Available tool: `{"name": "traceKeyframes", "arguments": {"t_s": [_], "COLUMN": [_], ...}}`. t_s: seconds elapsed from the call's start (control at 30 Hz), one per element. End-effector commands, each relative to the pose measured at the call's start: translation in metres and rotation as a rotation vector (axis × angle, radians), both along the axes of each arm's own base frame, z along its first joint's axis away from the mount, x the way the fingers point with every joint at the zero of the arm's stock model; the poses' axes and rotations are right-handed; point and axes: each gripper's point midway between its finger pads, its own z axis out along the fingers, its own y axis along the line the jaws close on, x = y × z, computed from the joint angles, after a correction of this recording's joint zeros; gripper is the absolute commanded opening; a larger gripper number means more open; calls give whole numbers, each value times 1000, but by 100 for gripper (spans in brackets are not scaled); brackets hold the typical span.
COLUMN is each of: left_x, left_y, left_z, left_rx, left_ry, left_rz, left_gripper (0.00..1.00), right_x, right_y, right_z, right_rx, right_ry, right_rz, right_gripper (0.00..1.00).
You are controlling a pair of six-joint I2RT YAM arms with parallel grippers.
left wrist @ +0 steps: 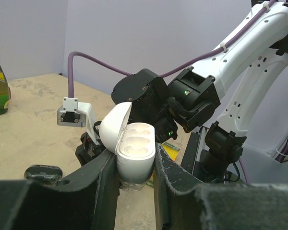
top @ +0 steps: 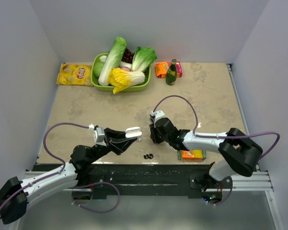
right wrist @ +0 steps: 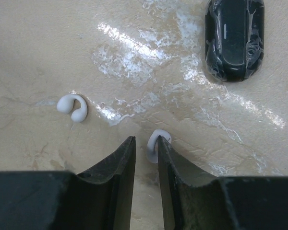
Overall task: Insert the wireless bluetooth earbuds into the charging case
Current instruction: Pick up the earbud from the center of the board.
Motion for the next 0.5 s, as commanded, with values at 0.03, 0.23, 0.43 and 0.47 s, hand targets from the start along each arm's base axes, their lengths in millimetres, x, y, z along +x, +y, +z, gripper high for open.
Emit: {"name": "traceKeyframes", "arguments": {"t_s": [0.03,0.23,0.43,0.47], "left_x": [-13,-14,-15,-15], "left_y": [15,15,15,15], "left_z": [-99,-99,-100,-101], "left_rx": [135,133,135,135], "left_ry": [116,119,122,122], "left_rz": [-5,-9,-13,-13], "left_gripper": [0,0,0,0], "right_x": [2,1,-1,0], "right_y": [-10,-14,-19,-18], "right_z": [2,0,-2,-1], "right_rx": [-14,-16,-33,-30], "right_ry": [-13,-15,-11,-12], "right_rz": [-46,-60,-68,-69], "right_gripper": [25,21,17,17]}}
